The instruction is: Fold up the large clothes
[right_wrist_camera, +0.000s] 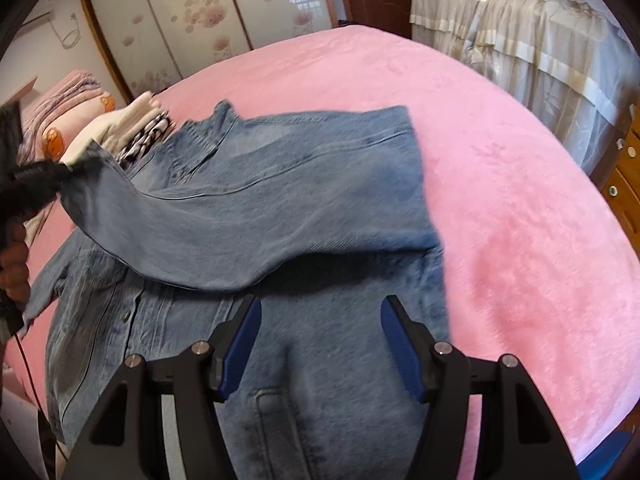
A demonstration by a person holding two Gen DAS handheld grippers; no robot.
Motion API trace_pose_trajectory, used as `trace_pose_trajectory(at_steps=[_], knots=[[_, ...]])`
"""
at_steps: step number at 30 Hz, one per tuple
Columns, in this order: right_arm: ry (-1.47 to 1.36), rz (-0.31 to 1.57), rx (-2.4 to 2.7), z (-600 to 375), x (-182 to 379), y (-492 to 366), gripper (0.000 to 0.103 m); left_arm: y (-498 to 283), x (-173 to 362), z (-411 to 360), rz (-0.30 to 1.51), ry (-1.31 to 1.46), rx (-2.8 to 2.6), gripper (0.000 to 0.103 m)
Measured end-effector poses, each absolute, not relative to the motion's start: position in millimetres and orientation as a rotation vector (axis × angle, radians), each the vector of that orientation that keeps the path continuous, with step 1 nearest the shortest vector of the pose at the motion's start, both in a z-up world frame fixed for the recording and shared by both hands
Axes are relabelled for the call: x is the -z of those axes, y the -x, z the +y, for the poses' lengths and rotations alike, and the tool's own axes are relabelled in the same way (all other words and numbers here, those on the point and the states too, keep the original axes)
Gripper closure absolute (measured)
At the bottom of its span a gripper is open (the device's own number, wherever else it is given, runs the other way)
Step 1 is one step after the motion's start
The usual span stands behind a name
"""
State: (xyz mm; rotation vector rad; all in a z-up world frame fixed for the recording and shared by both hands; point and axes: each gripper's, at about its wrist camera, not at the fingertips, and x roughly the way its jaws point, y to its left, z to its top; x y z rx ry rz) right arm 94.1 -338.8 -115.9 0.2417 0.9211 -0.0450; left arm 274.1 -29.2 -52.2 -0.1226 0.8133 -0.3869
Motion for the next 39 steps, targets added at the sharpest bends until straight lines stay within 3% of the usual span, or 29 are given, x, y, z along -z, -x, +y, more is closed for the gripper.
trace_pose_trajectory(at_steps=[6, 10, 12, 14, 17, 19, 24, 29, 34, 35, 36, 39], knots=[[-0.252, 0.885, 0.072, -352, 107, -102, 0.041, -298, 67, 11, 0.76, 0.167, 0.286, 0.098], [-0.254, 0.914, 0.067, -356, 114, -106, 0.041, -306, 138, 42, 1.001, 0.24, 0.272, 0.095], [-0.258, 0.923, 0.062, -357, 116, -108, 0.041, -303, 165, 55, 1.111, 0.281, 0.268, 0.077], [-0.254, 0.926, 0.062, -359, 117, -107, 0.041, -297, 172, 68, 1.123, 0.36, 0.301, 0.074], [-0.254, 0.928, 0.06, -362, 116, -108, 0.041, -296, 160, 86, 1.111, 0.448, 0.311, 0.032], [-0.259, 0.919, 0.054, -364, 113, -111, 0.041, -300, 148, 93, 1.079, 0.488, 0.332, 0.024], [-0.264, 0.892, 0.049, -367, 104, -127, 0.041, -342, 144, 89, 1.13, 0.473, 0.299, 0.024], [-0.288, 0.883, 0.038, -377, 99, -155, 0.041, -393, 174, 68, 1.267, 0.429, 0.264, 0.023], [-0.31, 0.898, 0.026, -396, 99, -189, 0.041, -396, 184, 49, 1.291, 0.333, 0.279, 0.017], [-0.312, 0.907, 0.035, -401, 101, -198, 0.041, -393, 184, 44, 1.289, 0.315, 0.3, 0.024], [-0.316, 0.919, 0.038, -406, 104, -207, 0.041, -389, 182, 36, 1.289, 0.287, 0.326, 0.04], [-0.328, 0.964, 0.056, -422, 120, -238, 0.041, -370, 177, 12, 1.271, 0.17, 0.359, 0.066]])
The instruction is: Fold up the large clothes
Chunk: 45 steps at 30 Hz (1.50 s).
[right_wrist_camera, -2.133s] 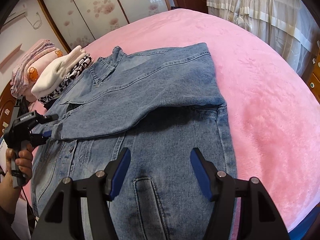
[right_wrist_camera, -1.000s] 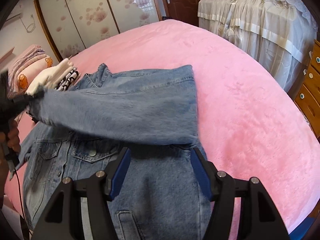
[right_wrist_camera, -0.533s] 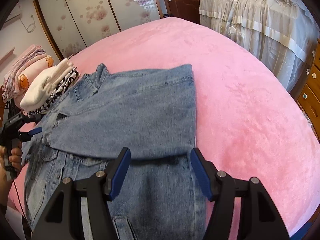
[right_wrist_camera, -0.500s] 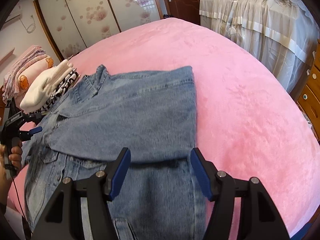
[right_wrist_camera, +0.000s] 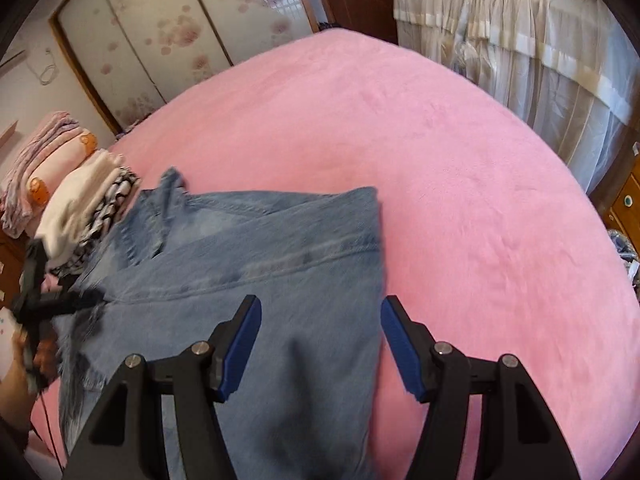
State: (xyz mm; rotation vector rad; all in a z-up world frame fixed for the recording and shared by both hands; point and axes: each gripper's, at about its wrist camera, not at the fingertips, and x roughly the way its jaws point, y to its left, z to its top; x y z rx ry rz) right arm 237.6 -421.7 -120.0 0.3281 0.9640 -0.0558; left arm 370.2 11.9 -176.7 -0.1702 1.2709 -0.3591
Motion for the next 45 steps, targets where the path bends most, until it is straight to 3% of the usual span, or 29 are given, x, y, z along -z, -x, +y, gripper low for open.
trace_pose_trajectory(at_steps=[3, 5, 6, 7, 8, 9, 12, 18, 23, 25, 29, 32, 38, 45], knots=[[-0.381, 1.034, 0.077, -439, 144, -269, 0.041, -359, 171, 0, 1.221, 0.095, 0.324, 0.081], [-0.45, 1.055, 0.075, -450, 158, -281, 0.041, -357, 165, 1, 1.193, 0.081, 0.278, 0.099], [-0.473, 1.05, 0.071, -454, 162, -285, 0.041, -358, 162, 3, 1.183, 0.09, 0.268, 0.099], [-0.471, 1.046, 0.068, -455, 162, -287, 0.047, -358, 158, 6, 1.16, 0.108, 0.253, 0.099], [-0.431, 1.043, 0.06, -452, 159, -289, 0.089, -359, 153, 13, 1.14, 0.115, 0.244, 0.099], [-0.391, 1.04, 0.061, -447, 153, -289, 0.094, -359, 147, 17, 1.116, 0.119, 0.242, 0.099], [-0.317, 0.956, 0.077, -438, 133, -283, 0.095, -358, 144, 20, 1.086, 0.095, 0.232, 0.099], [-0.247, 1.041, 0.173, -432, 153, -290, 0.091, -359, 169, 19, 1.128, 0.028, 0.173, 0.096], [-0.238, 1.004, 0.165, -419, 119, -269, 0.066, -344, 148, 19, 1.126, -0.049, 0.152, 0.081], [-0.225, 0.972, 0.13, -407, 107, -255, 0.064, -327, 132, 15, 1.071, -0.097, 0.144, 0.076], [-0.185, 0.941, 0.025, -360, 92, -224, 0.064, -288, 110, 0, 0.972, -0.138, 0.178, 0.05], [-0.156, 0.962, -0.063, -314, 99, -207, 0.064, -262, 112, -28, 0.943, -0.127, 0.248, 0.049], [-0.016, 1.003, -0.108, -254, 134, -183, 0.064, -253, 155, -53, 1.093, -0.003, 0.236, 0.048], [0.0, 0.995, 0.168, -331, 155, -157, 0.067, -245, 159, -55, 1.078, -0.012, 0.236, 0.039]])
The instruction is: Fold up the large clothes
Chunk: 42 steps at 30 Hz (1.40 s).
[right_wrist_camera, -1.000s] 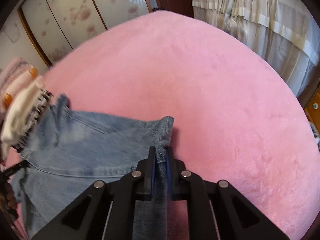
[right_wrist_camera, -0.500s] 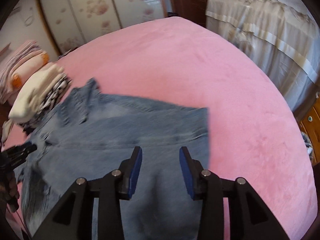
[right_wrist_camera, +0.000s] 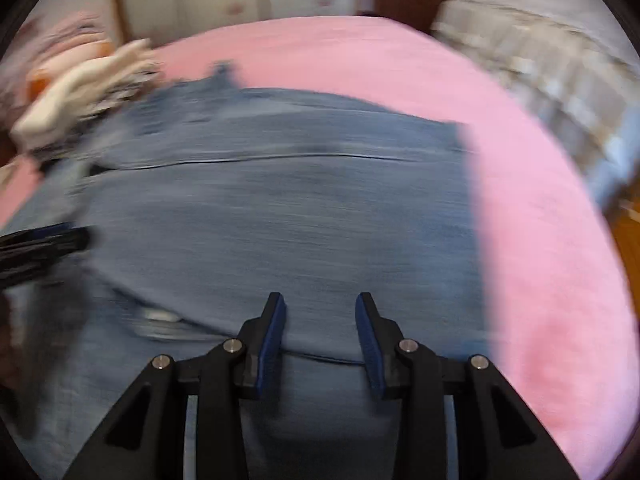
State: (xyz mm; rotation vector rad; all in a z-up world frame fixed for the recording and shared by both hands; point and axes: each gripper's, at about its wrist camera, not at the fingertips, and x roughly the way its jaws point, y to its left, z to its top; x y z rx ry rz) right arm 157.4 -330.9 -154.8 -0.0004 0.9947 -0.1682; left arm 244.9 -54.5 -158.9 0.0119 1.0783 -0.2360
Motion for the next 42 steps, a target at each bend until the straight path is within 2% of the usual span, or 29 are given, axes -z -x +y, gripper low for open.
trace_pose_trajectory(at_steps=[5, 16, 27, 35, 42], knots=[[-0.055, 0.991, 0.194, -364, 151, -144, 0.079, -242, 158, -57, 1.089, -0.021, 0.232, 0.029], [-0.104, 0.993, 0.245, -351, 140, -140, 0.068, -233, 153, -65, 1.129, -0.061, 0.177, 0.028], [-0.191, 0.982, 0.199, -318, 109, -95, 0.068, -168, 100, -56, 1.031, -0.043, 0.179, 0.028], [-0.187, 0.983, 0.066, -256, 81, -62, 0.068, -111, 56, -10, 0.989, 0.0, 0.163, 0.028], [-0.125, 0.957, -0.056, -190, 58, -50, 0.068, -71, 41, 54, 0.998, 0.004, 0.08, 0.028]])
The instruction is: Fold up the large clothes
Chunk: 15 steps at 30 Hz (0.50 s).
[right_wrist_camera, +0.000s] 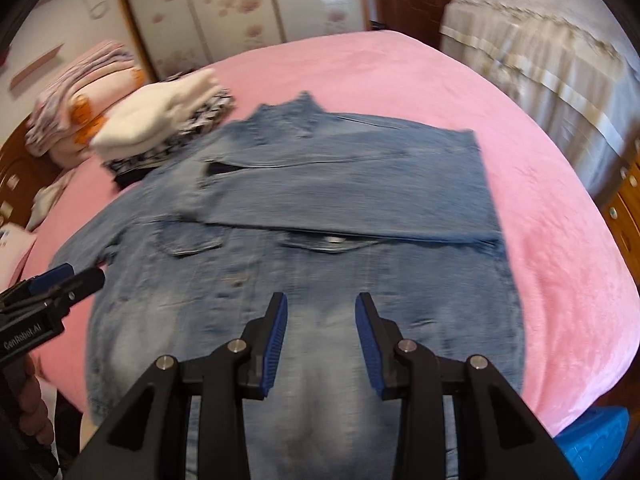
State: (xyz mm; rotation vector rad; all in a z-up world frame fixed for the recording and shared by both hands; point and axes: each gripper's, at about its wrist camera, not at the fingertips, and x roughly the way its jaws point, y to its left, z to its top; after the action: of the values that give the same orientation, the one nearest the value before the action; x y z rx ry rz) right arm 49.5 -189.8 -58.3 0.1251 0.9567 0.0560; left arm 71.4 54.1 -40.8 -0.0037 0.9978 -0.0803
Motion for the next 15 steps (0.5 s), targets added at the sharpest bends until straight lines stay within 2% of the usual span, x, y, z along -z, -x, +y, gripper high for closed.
trace_pose_trajectory(at_steps=[7, 15], knots=[[-0.006, 0.942, -0.198, -115, 46, -58, 0.067, -58, 47, 143, 1.051, 0.045, 0.003, 0.028], [0.076, 0.914, -0.321, -30, 39, -87, 0.062, -68, 71, 281, 1.036, 0.397, -0.142, 0.028]])
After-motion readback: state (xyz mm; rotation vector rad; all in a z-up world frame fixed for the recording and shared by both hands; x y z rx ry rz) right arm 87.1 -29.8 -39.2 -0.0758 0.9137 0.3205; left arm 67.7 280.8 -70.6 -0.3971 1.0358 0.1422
